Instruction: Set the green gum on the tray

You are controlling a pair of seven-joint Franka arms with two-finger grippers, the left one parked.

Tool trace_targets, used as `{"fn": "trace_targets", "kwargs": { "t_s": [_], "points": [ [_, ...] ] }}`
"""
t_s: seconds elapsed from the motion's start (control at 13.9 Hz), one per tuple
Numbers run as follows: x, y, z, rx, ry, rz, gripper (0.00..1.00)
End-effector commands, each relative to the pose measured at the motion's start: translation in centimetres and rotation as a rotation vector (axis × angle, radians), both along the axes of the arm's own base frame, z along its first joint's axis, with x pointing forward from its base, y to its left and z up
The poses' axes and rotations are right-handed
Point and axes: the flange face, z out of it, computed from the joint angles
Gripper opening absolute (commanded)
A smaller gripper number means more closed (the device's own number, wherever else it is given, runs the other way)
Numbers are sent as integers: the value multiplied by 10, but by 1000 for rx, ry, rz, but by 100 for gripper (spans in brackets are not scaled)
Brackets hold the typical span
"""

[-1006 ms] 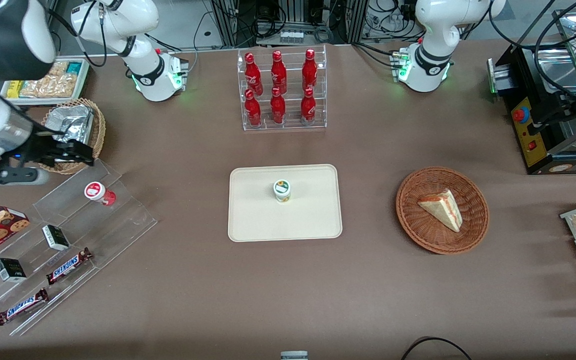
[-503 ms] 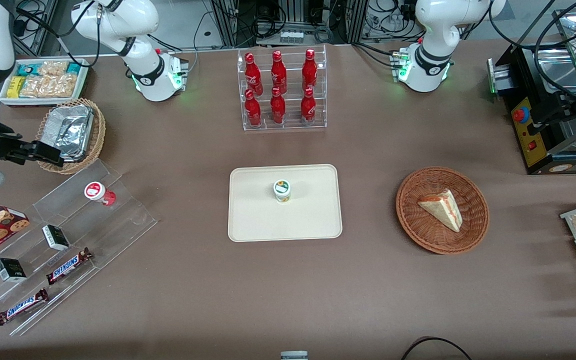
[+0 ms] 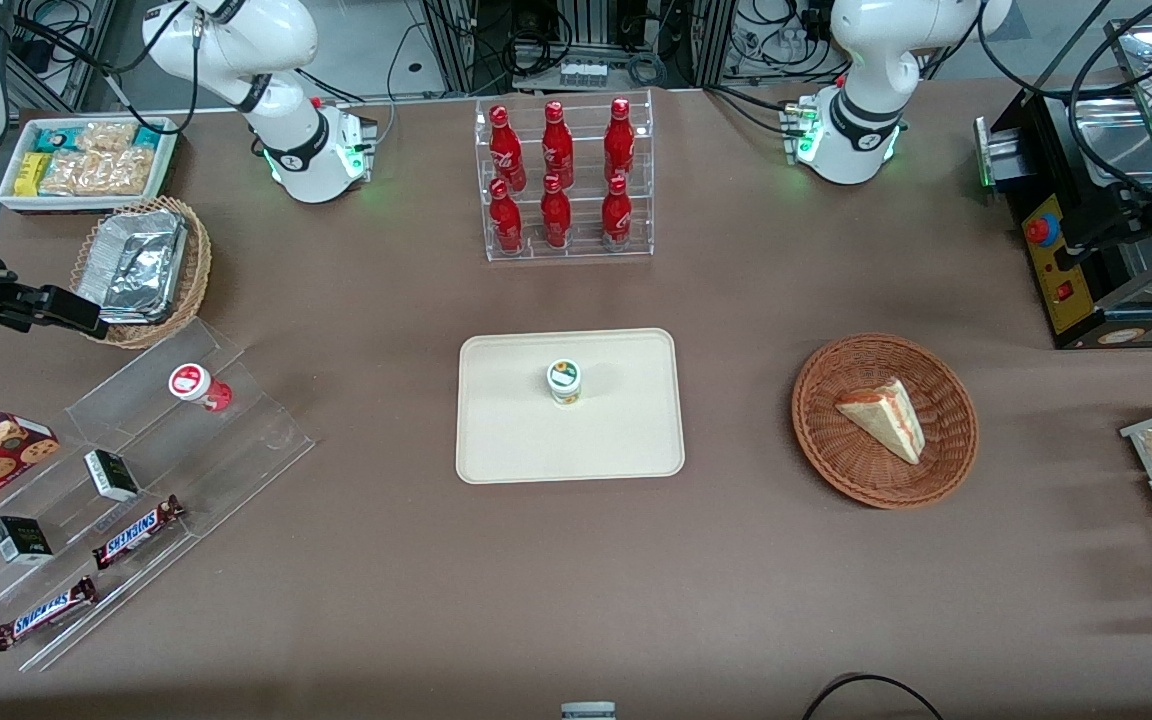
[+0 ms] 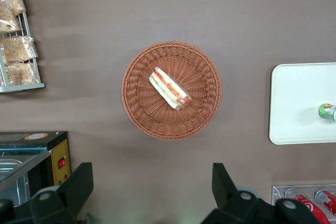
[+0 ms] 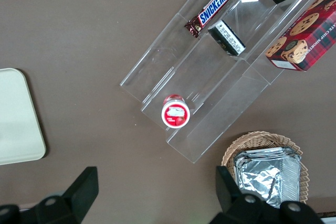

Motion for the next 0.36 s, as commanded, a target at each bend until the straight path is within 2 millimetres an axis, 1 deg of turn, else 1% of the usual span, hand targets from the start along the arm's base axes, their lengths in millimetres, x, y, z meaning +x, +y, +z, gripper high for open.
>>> {"fn": "trace_targets", "kwargs": {
  "t_s": [0.0, 0.29],
  "points": [
    [5, 5, 4, 15, -10, 17, 99],
    [8, 12, 3, 12, -6, 29, 99]
  ]
}}
